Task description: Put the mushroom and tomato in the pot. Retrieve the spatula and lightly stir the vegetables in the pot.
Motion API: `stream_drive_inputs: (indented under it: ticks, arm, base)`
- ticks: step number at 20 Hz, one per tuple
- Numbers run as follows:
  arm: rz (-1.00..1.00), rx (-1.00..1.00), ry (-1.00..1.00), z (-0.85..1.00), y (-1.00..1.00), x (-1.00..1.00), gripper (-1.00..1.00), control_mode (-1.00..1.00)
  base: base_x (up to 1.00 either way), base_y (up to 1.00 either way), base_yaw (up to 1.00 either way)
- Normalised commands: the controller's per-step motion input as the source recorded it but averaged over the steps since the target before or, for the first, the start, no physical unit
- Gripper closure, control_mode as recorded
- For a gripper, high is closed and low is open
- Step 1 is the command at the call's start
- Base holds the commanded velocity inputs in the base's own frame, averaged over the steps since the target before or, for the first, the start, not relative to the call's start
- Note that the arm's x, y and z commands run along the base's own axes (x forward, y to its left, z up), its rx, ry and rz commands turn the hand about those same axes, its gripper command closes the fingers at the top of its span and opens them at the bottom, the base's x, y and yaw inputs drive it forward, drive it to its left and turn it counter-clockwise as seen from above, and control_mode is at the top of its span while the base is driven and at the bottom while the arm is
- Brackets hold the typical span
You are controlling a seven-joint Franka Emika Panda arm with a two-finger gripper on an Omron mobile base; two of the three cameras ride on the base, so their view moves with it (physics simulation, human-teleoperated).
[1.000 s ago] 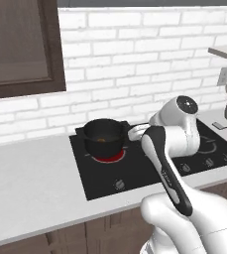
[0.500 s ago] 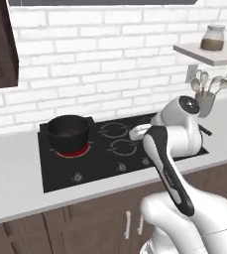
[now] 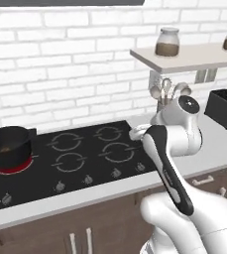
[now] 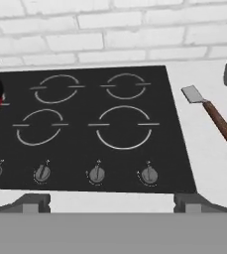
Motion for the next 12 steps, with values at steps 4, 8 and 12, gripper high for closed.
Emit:
stream_drive_inputs:
  ticks: [4, 8, 12]
  arm:
    - [0.00, 0.00, 0.00, 0.00, 0.00, 0.00, -1.00, 1.00]
    - [0.00, 0.00, 0.00, 0.00, 0.00, 0.00, -1.00, 1.00]
    - [0.00, 0.00, 0.00, 0.00, 0.00, 0.00, -1.00, 1.00]
  base:
    - [0.60, -0.57, 0.10]
    - [0.45, -0.53, 0.12]
    - [0.28, -0.49, 0.07]
